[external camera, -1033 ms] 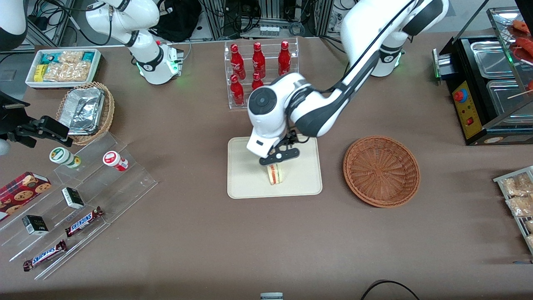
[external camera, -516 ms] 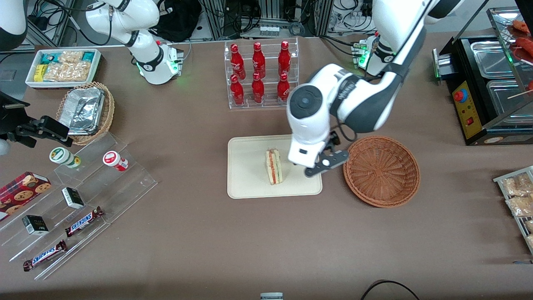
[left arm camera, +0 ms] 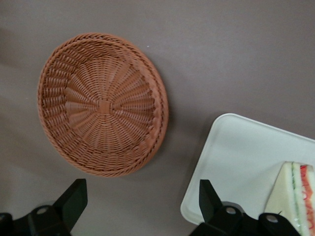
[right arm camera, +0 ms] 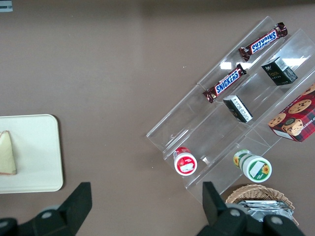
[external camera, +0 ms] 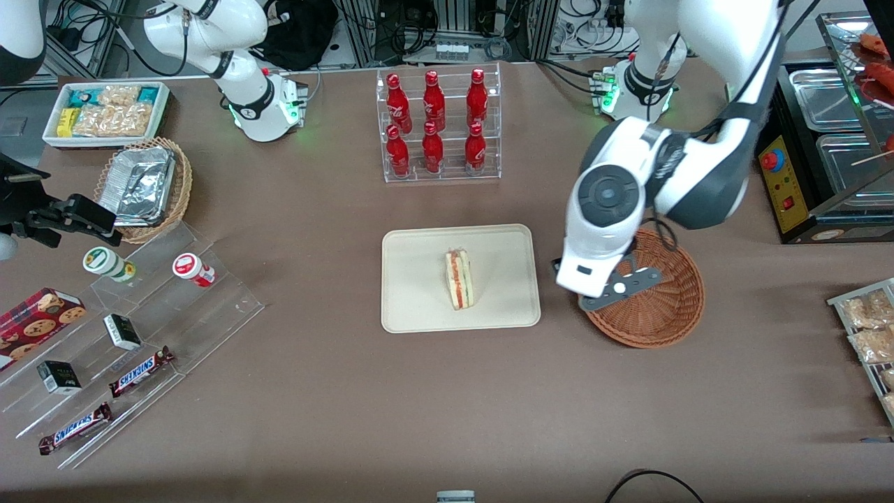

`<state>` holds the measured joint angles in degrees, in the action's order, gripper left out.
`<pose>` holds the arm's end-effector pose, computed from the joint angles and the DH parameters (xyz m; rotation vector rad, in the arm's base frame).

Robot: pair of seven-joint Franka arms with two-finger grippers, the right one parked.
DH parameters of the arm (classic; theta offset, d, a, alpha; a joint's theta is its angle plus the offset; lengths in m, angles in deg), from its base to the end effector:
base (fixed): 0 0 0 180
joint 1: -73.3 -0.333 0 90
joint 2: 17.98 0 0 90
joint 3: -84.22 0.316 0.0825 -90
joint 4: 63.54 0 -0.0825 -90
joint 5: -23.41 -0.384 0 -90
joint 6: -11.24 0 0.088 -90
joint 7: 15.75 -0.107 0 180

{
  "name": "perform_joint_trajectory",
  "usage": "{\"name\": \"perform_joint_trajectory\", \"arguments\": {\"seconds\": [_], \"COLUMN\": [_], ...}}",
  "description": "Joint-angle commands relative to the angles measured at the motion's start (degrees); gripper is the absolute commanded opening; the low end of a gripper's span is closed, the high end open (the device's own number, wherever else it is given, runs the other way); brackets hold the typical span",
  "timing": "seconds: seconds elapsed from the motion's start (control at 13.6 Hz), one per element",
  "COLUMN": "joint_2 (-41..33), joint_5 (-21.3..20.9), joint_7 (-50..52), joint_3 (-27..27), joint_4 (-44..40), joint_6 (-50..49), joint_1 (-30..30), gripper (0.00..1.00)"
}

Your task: Place sandwich from basket to tray

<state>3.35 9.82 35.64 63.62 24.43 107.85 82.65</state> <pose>0.5812 -0.2762 0.4374 -2.8935 -0.4869 0.1209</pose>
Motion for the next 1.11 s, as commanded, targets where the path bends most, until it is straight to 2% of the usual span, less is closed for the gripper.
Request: {"name": "perform_joint_trajectory", "arguments": {"seconds": [0.0,0.07,0.22,0.52,0.74,1.03], "joint_2": [-6.7,-8.2,-11.6,-18.1,-20.2,-22.5], "joint_5": [1.6,1.9,5.7,6.7,8.8,12.0], "joint_7": [-4.4,-6.5,-12.8,-20.2,-26.8,-36.4], "joint_3": [-0.2,-0.2,-0.2,0.6,0.6,7.5], "joint_4": [6.8,8.2,11.0,16.2,16.5,15.8], "joint_6": [0.0,0.1,-0.3,-0.5,-3.3,-8.3], "joint_1": [-3.0,-4.6,-6.7,-8.5,-10.7,-10.2], "gripper": [1.0,1.0,1.0,1.0,1.0,1.0]}}
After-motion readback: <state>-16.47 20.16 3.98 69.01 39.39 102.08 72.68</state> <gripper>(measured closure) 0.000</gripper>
